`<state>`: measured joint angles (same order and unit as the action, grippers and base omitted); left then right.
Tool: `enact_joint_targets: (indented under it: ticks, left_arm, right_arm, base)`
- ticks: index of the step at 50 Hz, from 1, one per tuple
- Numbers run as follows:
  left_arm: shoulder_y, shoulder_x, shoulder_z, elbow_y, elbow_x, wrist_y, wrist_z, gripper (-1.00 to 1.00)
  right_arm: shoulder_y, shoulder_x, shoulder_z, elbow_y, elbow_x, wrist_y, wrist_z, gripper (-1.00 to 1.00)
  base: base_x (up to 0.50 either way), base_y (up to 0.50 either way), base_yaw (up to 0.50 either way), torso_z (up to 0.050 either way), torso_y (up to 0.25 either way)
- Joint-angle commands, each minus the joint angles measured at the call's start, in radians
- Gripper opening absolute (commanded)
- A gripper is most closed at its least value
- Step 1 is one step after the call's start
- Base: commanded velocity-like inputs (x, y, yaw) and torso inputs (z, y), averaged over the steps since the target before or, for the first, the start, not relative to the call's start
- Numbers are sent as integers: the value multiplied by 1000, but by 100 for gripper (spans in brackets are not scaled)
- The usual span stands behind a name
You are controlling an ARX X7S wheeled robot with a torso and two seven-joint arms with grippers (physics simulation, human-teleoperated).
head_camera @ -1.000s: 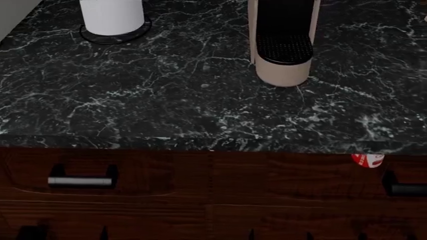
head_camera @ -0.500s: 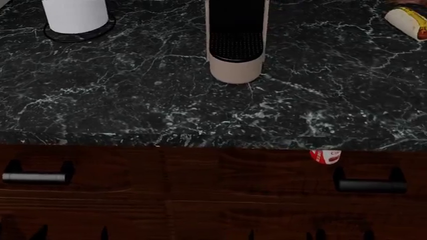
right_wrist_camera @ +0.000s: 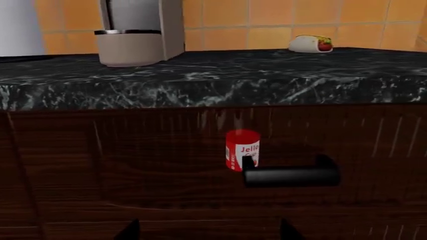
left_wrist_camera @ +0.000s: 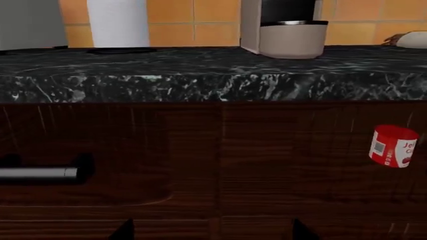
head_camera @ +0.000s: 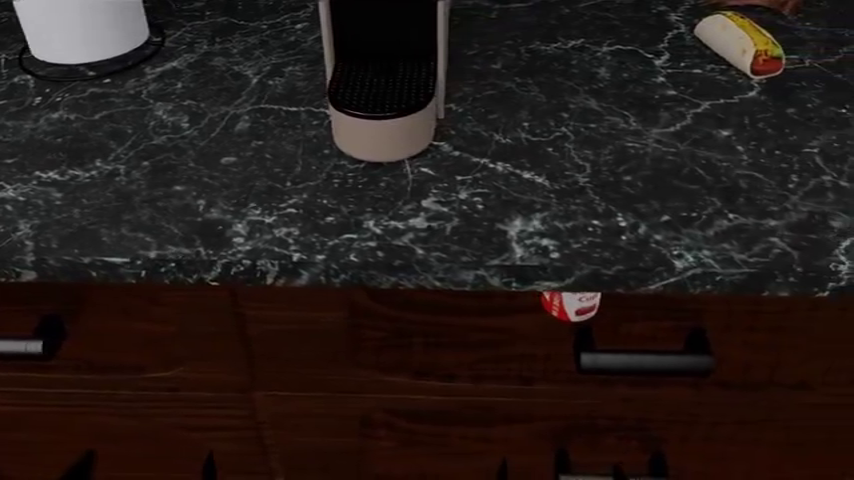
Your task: Open the right drawer.
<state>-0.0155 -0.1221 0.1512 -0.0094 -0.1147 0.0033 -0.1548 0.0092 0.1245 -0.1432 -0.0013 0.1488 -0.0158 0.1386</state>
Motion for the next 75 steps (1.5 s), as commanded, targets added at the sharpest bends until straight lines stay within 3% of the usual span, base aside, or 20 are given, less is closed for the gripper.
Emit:
enact_joint_targets:
  ticks: [1, 24, 44, 75]
  left_arm:
    - [-3, -8, 11, -3, -8, 4, -10, 100]
    - [-6, -23, 29, -8, -23, 12, -24, 100]
    - [-3, -43, 62, -7, 1, 46, -32, 100]
    - [0, -61, 85, 4, -7, 46, -47, 100]
  right_arm:
    - [1, 8, -10, -2, 10, 0, 9, 100]
    - [4, 23, -31, 3, 20, -3, 25, 100]
    - [7, 35, -44, 4, 26, -5, 42, 100]
    - [8, 50, -62, 5, 43, -12, 58, 100]
  base:
    - [-23, -273, 0, 0, 0]
    - [-25, -260, 0, 0, 0]
    - [-4, -15, 0, 0, 0]
    - [0, 0, 0, 0, -169]
